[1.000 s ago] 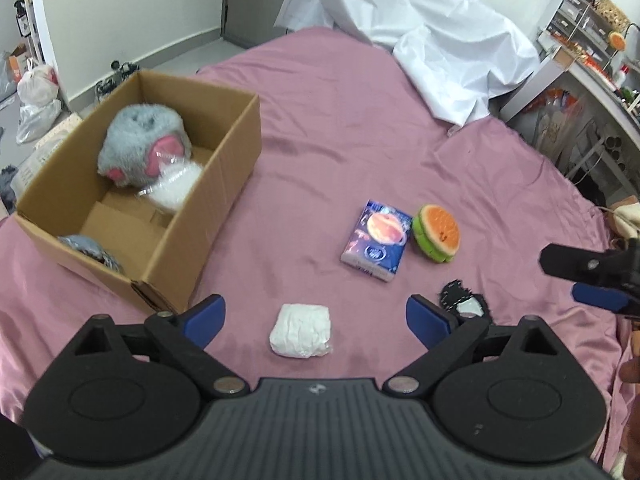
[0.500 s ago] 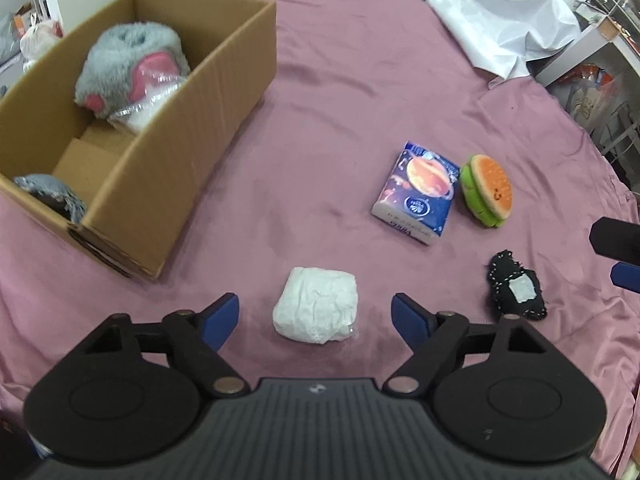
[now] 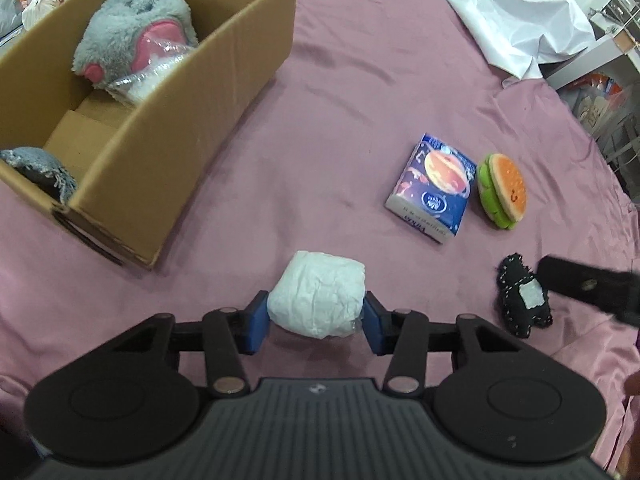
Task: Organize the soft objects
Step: 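Grasp the white wrapped pad with the left tool while the right tool grasps the black patch, then carry the white pad and black patch over the box with both tools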
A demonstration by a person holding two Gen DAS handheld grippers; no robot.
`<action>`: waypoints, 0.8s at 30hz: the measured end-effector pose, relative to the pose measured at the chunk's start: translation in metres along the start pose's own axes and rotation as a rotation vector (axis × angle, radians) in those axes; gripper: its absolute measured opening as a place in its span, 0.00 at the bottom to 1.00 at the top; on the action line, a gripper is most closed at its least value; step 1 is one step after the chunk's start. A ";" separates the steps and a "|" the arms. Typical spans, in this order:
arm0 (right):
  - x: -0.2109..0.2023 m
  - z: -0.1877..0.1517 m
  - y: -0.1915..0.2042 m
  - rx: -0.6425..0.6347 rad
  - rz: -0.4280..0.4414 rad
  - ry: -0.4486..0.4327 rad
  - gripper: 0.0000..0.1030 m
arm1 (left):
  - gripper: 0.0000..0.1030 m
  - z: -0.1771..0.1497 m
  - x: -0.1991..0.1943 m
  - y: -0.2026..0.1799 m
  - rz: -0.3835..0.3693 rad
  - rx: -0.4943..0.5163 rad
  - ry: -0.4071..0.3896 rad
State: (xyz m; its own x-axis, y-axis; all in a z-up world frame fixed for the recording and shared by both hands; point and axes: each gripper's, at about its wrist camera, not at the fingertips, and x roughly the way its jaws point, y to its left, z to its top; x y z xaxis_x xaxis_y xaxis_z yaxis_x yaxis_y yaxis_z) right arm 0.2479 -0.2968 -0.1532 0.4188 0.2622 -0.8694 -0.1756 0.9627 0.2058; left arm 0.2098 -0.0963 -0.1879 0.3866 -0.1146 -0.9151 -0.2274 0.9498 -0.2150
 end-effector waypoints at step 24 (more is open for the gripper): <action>0.005 -0.009 0.022 -0.109 -0.063 0.007 0.37 | 0.46 0.001 -0.070 0.027 -0.012 -0.022 -0.108</action>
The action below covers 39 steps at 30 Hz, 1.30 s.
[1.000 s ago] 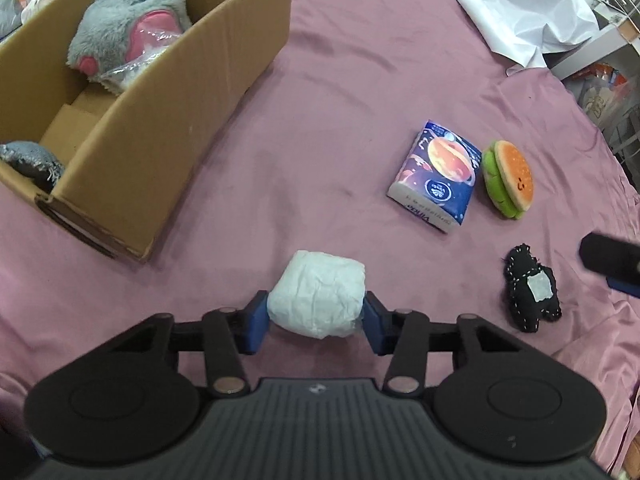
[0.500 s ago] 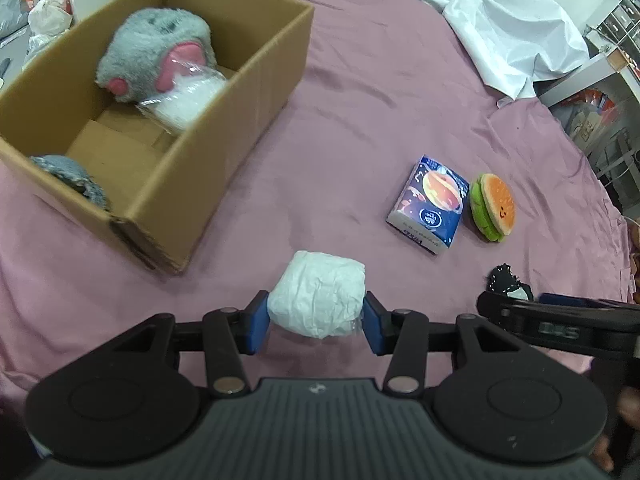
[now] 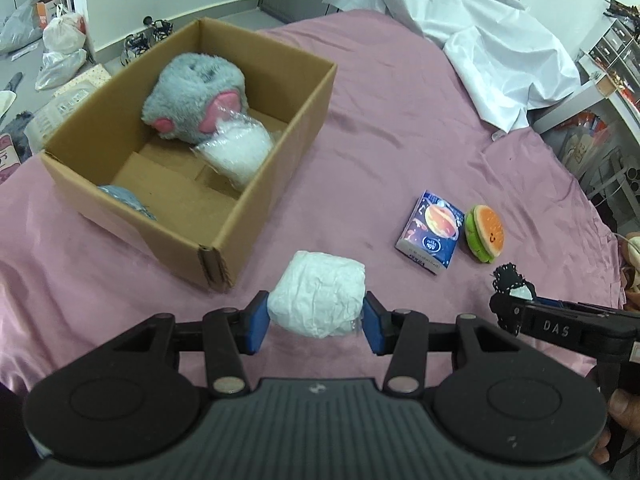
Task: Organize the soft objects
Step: 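Carry the white pad and black patch over the box with both tools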
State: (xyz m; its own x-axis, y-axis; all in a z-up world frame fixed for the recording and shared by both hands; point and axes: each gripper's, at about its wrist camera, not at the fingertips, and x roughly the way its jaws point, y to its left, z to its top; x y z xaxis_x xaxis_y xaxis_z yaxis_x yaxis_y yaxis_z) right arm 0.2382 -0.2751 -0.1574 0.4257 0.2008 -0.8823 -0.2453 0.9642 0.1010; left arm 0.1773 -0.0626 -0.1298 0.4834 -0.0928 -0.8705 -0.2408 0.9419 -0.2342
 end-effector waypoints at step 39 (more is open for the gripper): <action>-0.081 0.022 0.036 0.121 0.233 -0.336 0.38 | 0.46 0.039 -0.060 0.023 0.019 0.063 -0.169</action>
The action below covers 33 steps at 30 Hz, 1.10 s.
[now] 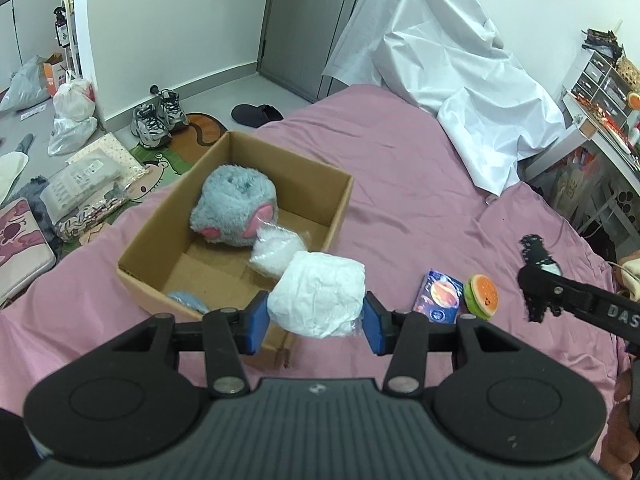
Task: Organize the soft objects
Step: 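Carry the white pad and black patch over the box with both tools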
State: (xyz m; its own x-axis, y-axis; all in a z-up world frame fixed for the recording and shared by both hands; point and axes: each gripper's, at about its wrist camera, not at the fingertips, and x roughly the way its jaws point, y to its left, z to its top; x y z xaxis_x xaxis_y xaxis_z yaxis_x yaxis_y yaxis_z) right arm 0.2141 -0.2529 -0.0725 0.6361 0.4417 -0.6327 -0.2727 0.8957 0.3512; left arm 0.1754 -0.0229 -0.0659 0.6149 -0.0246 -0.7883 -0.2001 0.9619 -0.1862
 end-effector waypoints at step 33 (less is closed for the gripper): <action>0.044 0.007 0.072 -0.039 0.106 -0.010 0.38 | 0.49 0.039 0.062 0.087 0.078 -0.092 0.077</action>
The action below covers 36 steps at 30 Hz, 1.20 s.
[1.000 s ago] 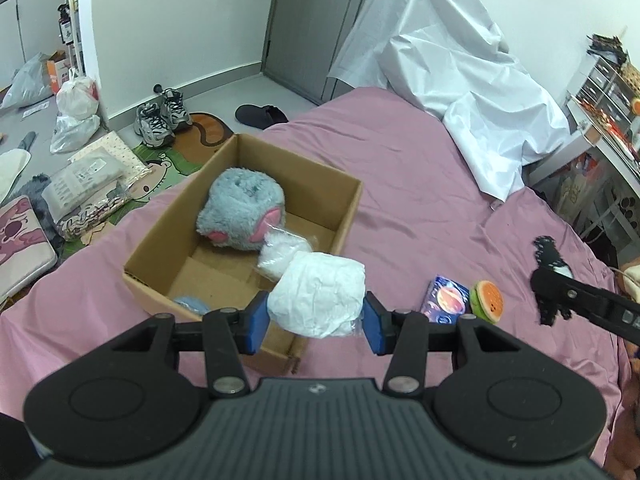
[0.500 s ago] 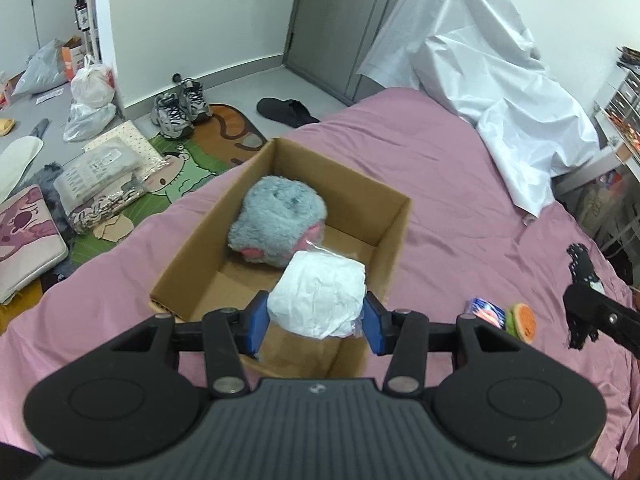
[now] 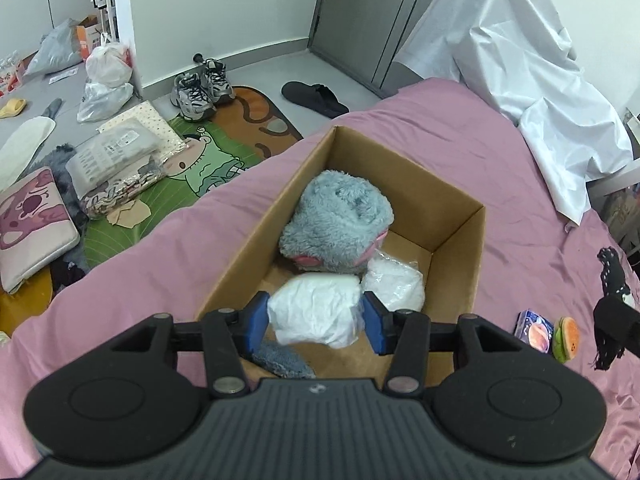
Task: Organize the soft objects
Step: 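Carry the white pad and black patch over the box with both tools, then release the white pad and black patch into the box, opening both tools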
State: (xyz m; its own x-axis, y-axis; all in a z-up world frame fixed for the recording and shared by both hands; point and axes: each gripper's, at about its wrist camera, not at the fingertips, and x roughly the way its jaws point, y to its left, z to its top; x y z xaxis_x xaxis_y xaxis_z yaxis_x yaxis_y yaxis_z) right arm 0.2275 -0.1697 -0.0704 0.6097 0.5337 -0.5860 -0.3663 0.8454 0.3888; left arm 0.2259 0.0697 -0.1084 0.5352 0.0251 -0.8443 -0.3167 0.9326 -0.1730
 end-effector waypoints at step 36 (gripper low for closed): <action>0.001 0.004 0.024 0.010 0.063 -0.018 0.76 | 0.91 0.009 -0.053 0.015 0.063 0.029 -0.055</action>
State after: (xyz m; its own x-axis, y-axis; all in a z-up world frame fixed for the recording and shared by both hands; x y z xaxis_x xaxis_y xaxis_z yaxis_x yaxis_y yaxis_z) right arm 0.2227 -0.1489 -0.0588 0.5983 0.5849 -0.5477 -0.3974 0.8101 0.4311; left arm 0.1991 0.0858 -0.0616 0.5574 0.1034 -0.8238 -0.3288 0.9386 -0.1047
